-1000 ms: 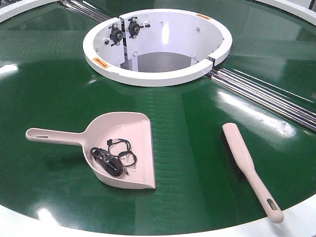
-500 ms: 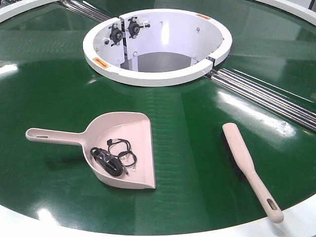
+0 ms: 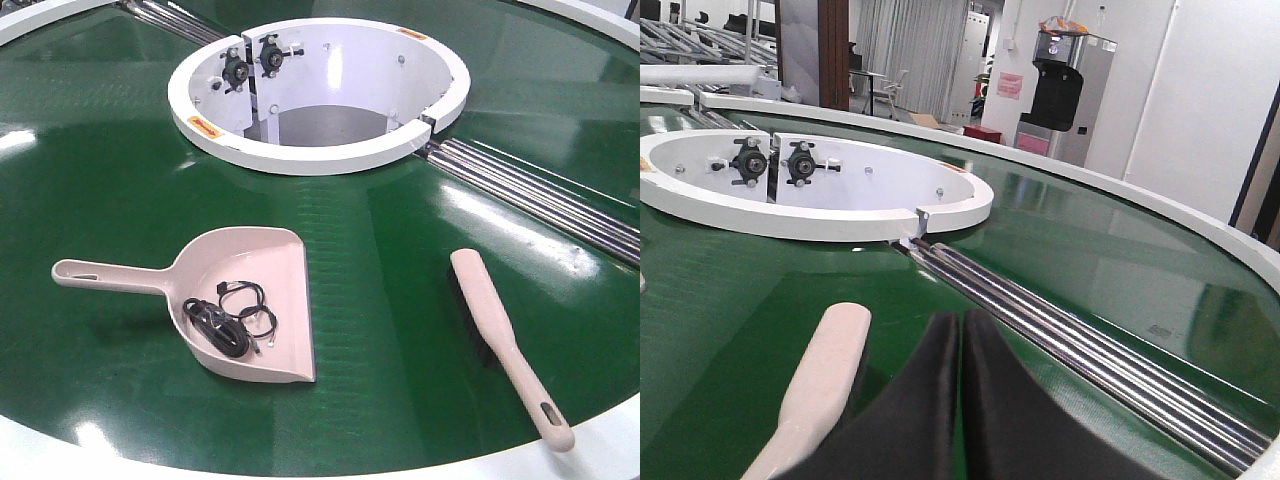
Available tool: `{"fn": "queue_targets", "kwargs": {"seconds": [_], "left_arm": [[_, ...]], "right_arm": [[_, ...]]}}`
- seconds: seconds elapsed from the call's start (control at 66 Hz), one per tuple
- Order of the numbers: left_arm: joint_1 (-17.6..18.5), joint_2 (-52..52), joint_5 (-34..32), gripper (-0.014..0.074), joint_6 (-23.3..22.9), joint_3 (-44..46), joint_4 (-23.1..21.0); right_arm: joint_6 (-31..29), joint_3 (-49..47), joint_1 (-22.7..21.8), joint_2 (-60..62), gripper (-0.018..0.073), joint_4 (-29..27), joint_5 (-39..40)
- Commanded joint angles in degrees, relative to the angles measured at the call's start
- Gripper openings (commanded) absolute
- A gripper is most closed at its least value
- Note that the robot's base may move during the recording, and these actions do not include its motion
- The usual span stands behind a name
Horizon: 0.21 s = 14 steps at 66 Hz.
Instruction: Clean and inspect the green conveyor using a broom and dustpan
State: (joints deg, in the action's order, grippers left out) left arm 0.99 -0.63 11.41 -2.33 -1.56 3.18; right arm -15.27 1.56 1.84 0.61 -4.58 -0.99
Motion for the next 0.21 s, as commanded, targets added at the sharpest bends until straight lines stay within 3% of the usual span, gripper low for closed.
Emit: {"fn": "queue_targets", "kwargs": {"seconds": [0.0,0.197], "left_arm": [[-0.2,-0.8,-4.0,-0.0007,-0.6,-1.0,-0.1],[-0.2,-0.8,-4.0,-0.0007,-0.6,-1.0,-0.1]], "right_arm": [[-0.7,1.0,-0.2,0.6,-0.0001,0.0,4.0],[-0.7,1.0,-0.2,0.6,-0.0001,0.0,4.0]]}}
